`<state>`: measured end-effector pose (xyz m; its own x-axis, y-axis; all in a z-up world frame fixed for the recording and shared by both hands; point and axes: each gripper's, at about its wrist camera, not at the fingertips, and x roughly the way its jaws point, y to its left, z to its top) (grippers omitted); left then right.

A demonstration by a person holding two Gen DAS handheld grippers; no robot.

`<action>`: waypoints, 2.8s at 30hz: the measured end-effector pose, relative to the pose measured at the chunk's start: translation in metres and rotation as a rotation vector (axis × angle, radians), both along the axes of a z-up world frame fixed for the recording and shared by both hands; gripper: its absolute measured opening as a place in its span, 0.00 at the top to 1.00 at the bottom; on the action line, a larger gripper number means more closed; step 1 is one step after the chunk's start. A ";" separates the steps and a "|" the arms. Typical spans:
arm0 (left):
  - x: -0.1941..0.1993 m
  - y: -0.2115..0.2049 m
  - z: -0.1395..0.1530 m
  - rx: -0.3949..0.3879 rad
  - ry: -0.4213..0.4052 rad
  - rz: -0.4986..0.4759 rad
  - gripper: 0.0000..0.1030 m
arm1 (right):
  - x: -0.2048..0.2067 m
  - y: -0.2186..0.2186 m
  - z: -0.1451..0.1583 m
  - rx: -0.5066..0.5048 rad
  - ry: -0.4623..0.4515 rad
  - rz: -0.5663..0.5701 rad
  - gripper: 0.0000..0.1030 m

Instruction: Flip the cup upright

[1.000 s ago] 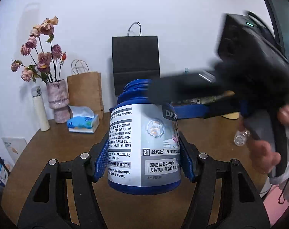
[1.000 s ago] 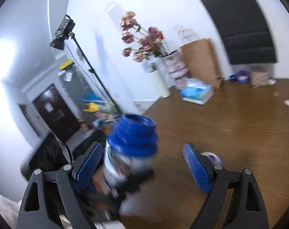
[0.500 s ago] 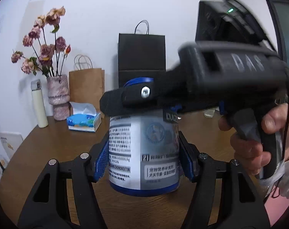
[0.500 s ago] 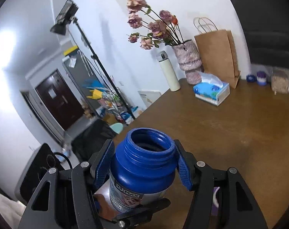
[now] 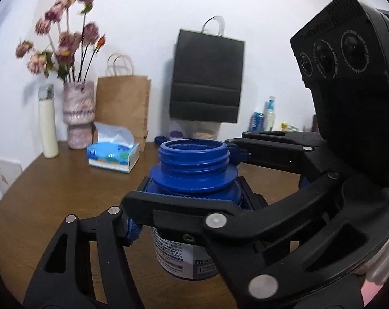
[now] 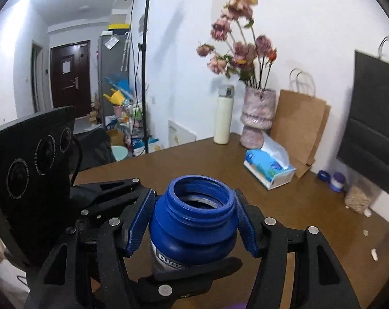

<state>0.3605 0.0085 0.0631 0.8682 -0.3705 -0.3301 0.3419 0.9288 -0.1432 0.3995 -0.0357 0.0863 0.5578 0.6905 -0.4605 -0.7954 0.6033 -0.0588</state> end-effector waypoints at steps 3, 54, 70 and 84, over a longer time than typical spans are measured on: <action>0.017 -0.002 -0.018 0.011 0.065 0.019 0.42 | 0.025 0.003 -0.020 -0.004 0.053 0.027 0.36; -0.122 0.005 -0.003 0.111 0.144 0.299 0.00 | -0.140 -0.180 -0.055 0.003 0.127 -0.593 0.20; -0.138 0.009 -0.005 0.102 0.124 0.305 0.00 | -0.161 -0.169 -0.051 0.064 0.111 -0.585 0.20; -0.269 0.005 0.014 0.182 -0.082 0.344 0.00 | -0.251 -0.166 -0.035 0.145 0.016 -0.566 0.20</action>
